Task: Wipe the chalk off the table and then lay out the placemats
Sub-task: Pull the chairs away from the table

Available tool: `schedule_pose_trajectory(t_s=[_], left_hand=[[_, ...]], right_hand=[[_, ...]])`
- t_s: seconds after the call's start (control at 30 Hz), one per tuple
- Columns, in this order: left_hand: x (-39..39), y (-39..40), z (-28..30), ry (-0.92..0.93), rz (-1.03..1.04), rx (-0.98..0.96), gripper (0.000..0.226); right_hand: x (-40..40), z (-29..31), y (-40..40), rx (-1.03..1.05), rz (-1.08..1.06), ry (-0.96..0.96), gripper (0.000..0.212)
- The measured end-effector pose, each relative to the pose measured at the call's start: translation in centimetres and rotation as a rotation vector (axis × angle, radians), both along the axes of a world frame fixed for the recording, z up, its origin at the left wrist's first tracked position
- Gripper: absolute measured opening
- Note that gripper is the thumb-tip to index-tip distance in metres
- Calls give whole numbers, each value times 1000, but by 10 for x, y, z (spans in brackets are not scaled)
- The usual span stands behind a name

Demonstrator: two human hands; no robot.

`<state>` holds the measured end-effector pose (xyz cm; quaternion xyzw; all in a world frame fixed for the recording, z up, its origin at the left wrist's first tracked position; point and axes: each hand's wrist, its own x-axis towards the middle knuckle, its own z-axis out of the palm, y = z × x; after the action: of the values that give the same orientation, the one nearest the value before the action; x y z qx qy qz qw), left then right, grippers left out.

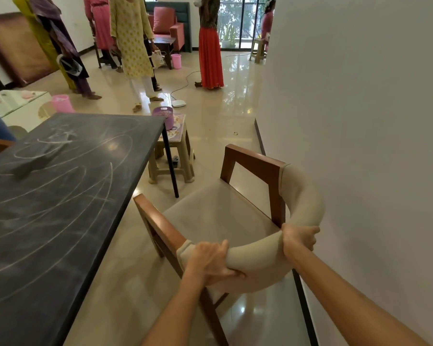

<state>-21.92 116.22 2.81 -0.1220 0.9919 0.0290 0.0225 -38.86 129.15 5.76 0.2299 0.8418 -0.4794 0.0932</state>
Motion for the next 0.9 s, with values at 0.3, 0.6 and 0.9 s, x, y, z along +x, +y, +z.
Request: schedule_pose_trajectory(t_s=[0.3,0.6,0.9], left_hand=[[-20,54,-4,78,28,1,69],[-46,77,9,107,165,69,62],[-91,76,22,6,245,211,64]], right_hand=[[-28,14,28,40,130,-1,62],[-62,20,21,59,257,31,60],[-115,24,-4,44,425,41,59]])
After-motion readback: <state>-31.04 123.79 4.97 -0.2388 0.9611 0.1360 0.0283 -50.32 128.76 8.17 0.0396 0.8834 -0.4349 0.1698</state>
